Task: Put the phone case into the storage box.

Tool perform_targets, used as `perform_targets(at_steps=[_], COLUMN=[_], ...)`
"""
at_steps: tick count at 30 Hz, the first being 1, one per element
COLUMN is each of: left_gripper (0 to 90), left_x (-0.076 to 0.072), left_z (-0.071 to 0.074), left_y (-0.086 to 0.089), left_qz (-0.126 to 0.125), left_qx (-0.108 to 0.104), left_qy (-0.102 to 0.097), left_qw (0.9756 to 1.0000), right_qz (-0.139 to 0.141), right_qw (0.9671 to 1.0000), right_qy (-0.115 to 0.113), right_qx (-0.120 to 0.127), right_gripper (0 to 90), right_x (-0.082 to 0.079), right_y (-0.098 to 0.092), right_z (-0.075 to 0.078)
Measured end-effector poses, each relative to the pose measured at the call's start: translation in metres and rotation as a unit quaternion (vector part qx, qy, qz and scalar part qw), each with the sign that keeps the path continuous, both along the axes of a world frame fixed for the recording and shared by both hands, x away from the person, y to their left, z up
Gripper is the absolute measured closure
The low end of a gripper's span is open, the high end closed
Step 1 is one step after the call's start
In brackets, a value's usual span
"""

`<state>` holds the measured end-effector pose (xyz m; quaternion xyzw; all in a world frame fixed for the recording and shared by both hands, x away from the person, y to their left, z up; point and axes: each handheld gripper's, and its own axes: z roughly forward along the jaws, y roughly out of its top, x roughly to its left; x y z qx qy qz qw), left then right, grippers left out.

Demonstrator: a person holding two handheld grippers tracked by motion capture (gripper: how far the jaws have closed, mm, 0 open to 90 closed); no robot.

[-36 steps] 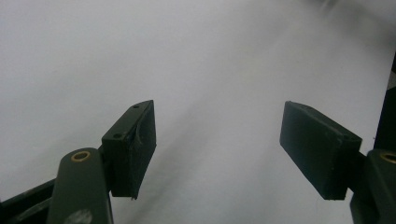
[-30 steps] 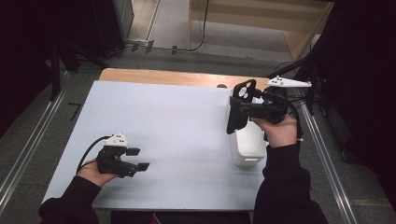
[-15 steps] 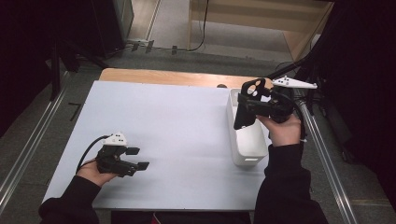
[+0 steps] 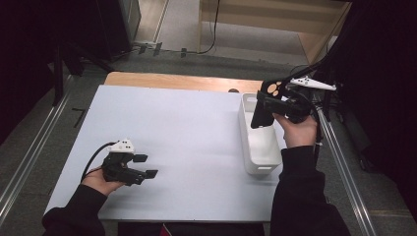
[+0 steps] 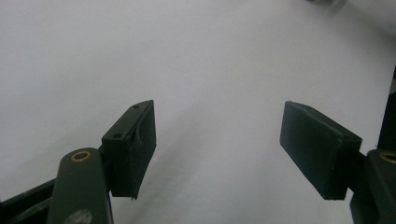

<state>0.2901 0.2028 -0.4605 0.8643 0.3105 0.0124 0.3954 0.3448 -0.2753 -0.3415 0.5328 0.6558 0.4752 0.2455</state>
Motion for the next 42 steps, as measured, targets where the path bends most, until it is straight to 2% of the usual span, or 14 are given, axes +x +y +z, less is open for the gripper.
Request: perform_targets(at_steps=[6,15,21,25,28,39,42], left_gripper=[26.7,26.7,26.7,26.7,26.7,26.7,26.7], left_x=[0.0,0.0,0.0,0.0,0.0,0.0,0.0], left_z=[-0.001,-0.001,-0.001,0.0,-0.001,0.0,0.0], left_y=[-0.001,0.0,0.0,0.0,0.0,0.001,0.001], left_qz=[-0.003,-0.003,-0.002,-0.001,-0.002,-0.003,-0.004], left_qx=[0.003,0.001,0.001,0.0,-0.001,-0.001,-0.003], left_qy=[0.003,0.002,0.002,0.002,0.001,0.003,0.002], left_qw=[1.0,1.0,1.0,1.0,1.0,1.0,1.0], right_qz=[-0.006,-0.018,-0.024,-0.027,-0.03,-0.052,-0.057], right_qw=[0.9999,0.9996,0.9995,0.9995,0.9994,0.9986,0.9982], right_qy=[0.004,0.009,0.013,0.015,0.014,0.013,0.014], right_qx=[-0.014,-0.019,-0.015,-0.001,-0.008,0.004,-0.004], right_gripper=[12.1,12.1,12.1,12.1,12.1,12.1,12.1], right_x=[0.01,0.028,0.039,0.046,0.052,0.071,0.076], right_y=[0.003,0.004,0.004,0.003,0.005,0.003,0.004], right_z=[0.0,-0.001,-0.002,-0.003,-0.002,-0.004,-0.006])
